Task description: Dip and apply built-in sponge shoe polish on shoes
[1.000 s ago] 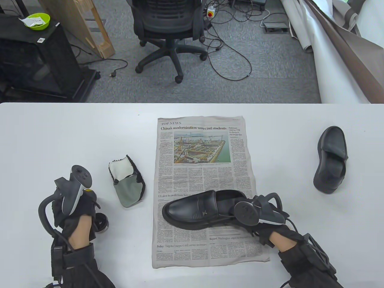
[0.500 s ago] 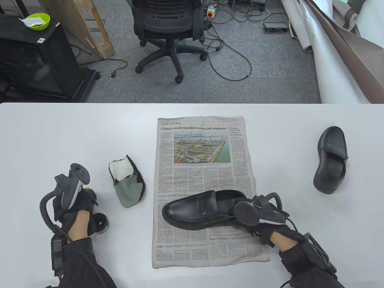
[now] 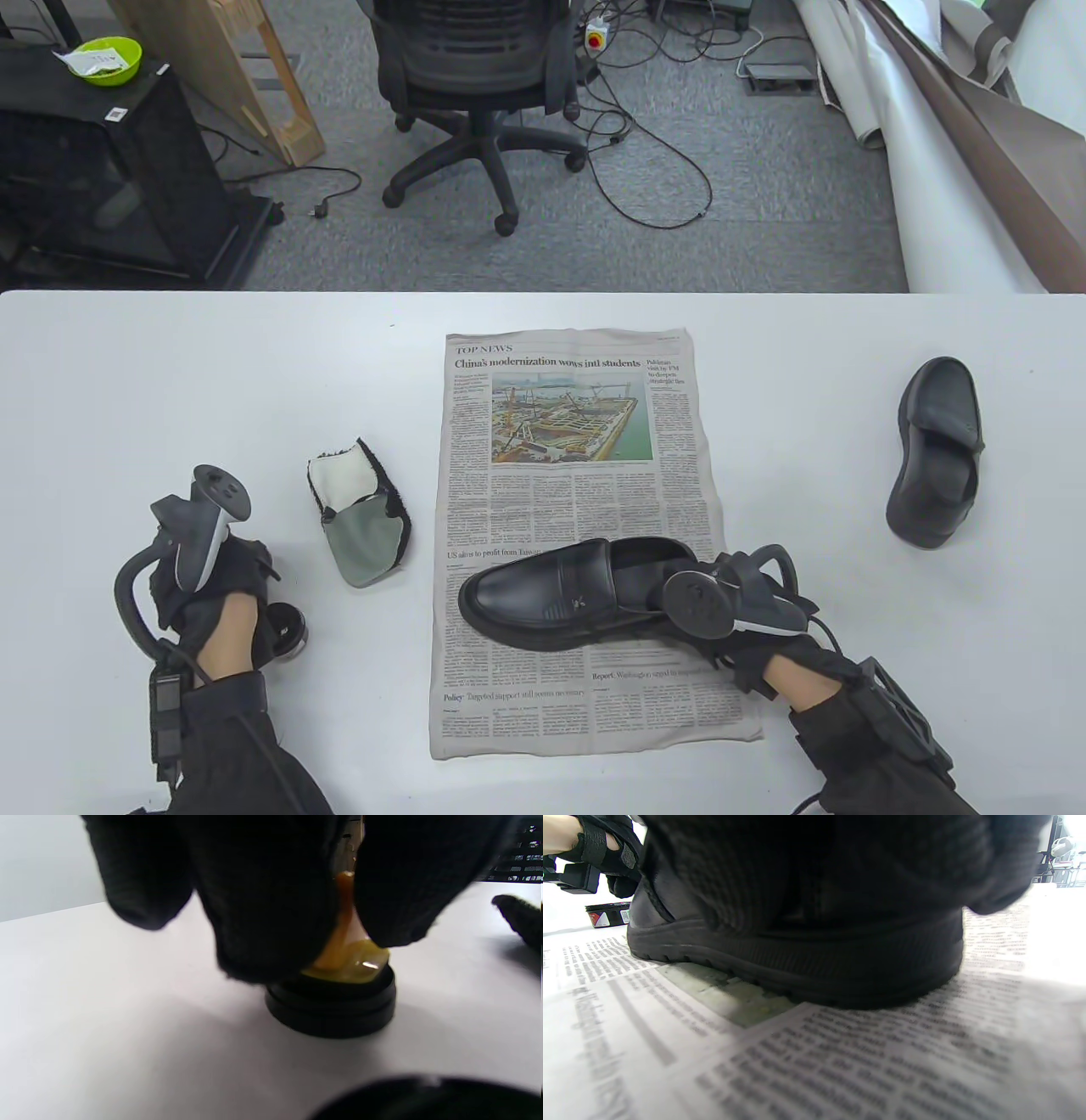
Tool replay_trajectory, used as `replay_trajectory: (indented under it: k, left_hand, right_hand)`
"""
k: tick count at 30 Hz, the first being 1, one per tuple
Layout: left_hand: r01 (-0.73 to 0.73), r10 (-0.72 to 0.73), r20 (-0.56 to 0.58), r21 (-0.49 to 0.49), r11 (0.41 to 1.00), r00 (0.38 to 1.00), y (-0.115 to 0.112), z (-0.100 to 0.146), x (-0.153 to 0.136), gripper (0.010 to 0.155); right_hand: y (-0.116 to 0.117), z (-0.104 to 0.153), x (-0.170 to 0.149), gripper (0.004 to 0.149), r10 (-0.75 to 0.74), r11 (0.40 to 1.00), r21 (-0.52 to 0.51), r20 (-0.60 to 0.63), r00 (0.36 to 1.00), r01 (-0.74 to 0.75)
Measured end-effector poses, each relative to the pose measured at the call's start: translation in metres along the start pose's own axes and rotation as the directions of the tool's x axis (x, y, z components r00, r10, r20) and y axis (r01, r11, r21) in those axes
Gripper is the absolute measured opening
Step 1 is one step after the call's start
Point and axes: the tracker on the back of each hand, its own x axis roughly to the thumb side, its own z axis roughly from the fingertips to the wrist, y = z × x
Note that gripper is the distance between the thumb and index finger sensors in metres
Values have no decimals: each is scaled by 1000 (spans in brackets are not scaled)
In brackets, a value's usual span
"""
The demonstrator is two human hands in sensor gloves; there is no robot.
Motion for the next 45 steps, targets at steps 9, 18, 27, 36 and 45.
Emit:
replay_trajectory:
  k: [9,18,27,36,45]
  left_hand:
    - [-161,113,213,227,961,971,44,66,15,63]
    - [-357,133,581,290,888,803,46,128,45,71]
    - [-297,-9,633,375,878,774,27,142,63,72]
    - [-214,-100,623,410,887,776,18,141,72,70]
    - [-171,-112,614,383,908,781,12,138,77,69]
  right_hand:
    - [0,1,1,39,7,1000,1,0,1000,-7]
    - [-15,5,-3,40,-22,998,-58,4,1000,22]
    - [-56,30,-63,41,-73,916,-397,-293,953,-52]
    - [-50,35,-128,43,-65,879,-392,-665,744,-273]
    - [-31,16,-161,44,-71,924,-273,-812,579,-269]
